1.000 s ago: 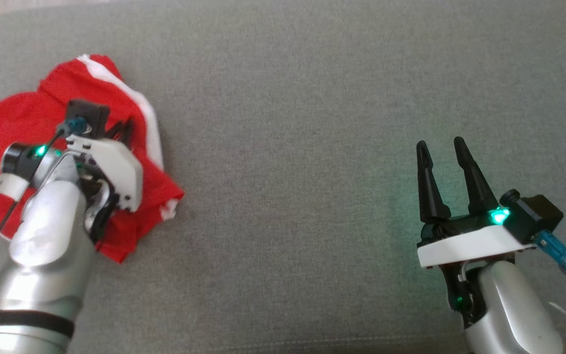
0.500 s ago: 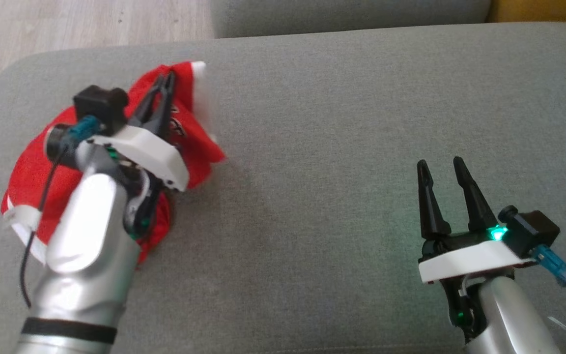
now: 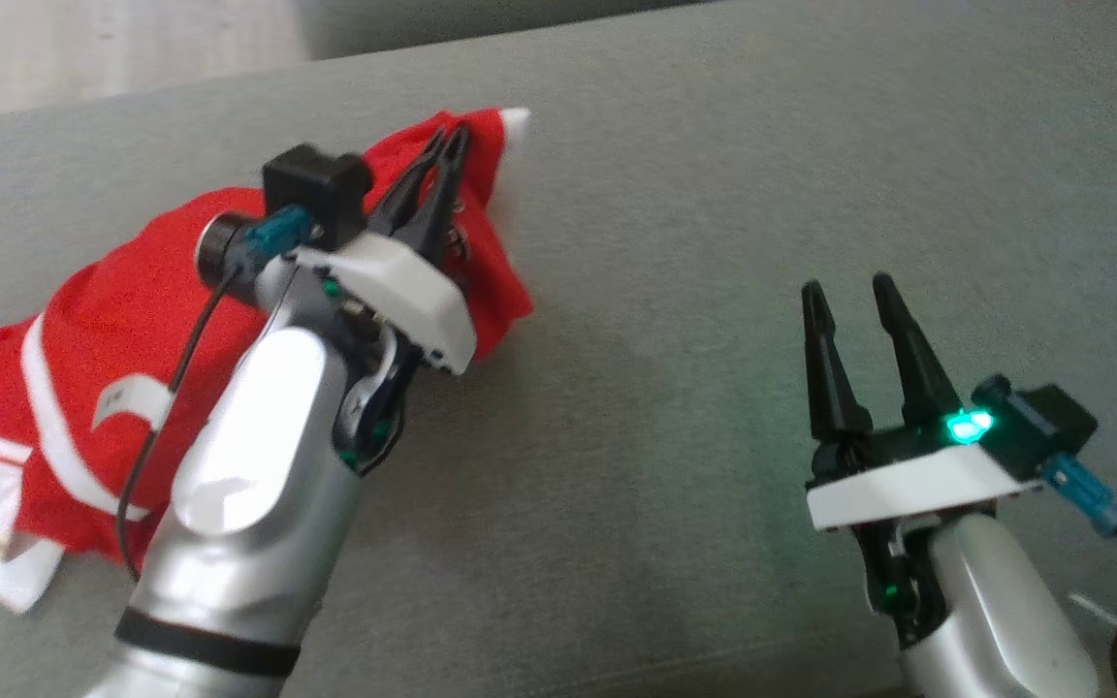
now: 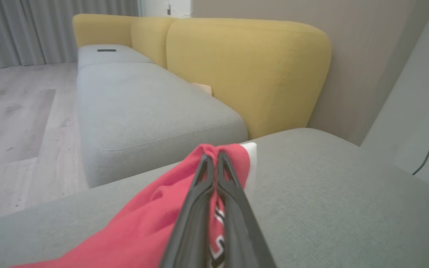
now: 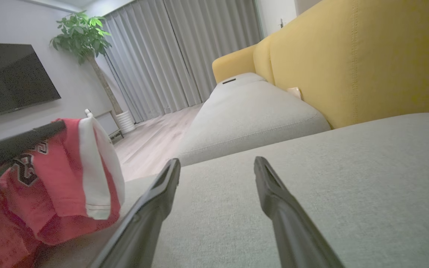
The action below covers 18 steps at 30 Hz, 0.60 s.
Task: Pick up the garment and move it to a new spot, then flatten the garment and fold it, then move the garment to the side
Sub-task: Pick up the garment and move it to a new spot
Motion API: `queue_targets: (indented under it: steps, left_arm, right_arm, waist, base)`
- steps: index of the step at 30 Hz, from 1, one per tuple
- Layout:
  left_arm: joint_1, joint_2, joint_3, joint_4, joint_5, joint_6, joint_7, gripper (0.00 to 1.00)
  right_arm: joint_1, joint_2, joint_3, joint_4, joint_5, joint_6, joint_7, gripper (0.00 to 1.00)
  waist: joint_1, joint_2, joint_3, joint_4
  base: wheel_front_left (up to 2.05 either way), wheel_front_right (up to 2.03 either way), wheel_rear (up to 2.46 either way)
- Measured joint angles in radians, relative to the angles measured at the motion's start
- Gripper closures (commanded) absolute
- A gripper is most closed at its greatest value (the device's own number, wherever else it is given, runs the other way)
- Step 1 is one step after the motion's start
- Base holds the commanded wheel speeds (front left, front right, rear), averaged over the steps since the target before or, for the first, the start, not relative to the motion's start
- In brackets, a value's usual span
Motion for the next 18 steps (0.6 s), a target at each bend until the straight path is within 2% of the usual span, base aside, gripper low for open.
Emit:
queue_targets:
  steps: [8,12,13,14,15,18]
  left_arm:
    - [-0.135,-0.017,-0.087,0.028,-0.060,0.043,-0.001,1.00]
    - [-0.187,-0.020,-0.151,0.067,-0.137,0.097,-0.041,1.00]
    - [-0.220,-0.021,-0.177,0.089,-0.176,0.125,-0.070,1.00]
    - [-0.239,-0.021,-0.189,0.104,-0.190,0.140,-0.086,0.83]
    - [-0.257,-0.021,-0.205,0.120,-0.205,0.149,-0.093,0.00]
    - [-0.293,-0.026,-0.244,0.177,-0.241,0.161,-0.118,0.00]
  right_arm:
    - [-0.052,-0.001,0.030,-0.024,0.042,0.000,0.000,0.00]
    - [-0.052,-0.001,0.058,-0.026,0.053,0.000,0.000,0.00]
    - [-0.052,-0.001,0.066,-0.026,0.061,0.000,0.000,0.00]
    - [-0.052,-0.001,0.067,-0.026,0.062,0.000,0.000,0.00]
    - [-0.052,-0.001,0.067,-0.026,0.062,0.000,0.000,0.00]
    - [-0.052,-0.001,0.066,-0.025,0.062,0.000,0.000,0.00]
  waist:
    - [0.0001,0.0000,0.041,-0.144]
    - [0.0001,0.0000,0.054,-0.215]
    - [0.0001,0.0000,0.059,-0.245]
    - [0.0001,0.0000,0.061,-0.257]
    - [0.0001,0.0000,0.062,-0.267]
    - [0.0001,0.0000,0.059,-0.279]
  base:
    - [0.00,0.00,0.00]
    - [0.00,0.00,0.00]
    - [0.00,0.00,0.00]
    - [0.00,0.00,0.00]
    - [0.00,0.00,0.00]
    - [0.00,0.00,0.00]
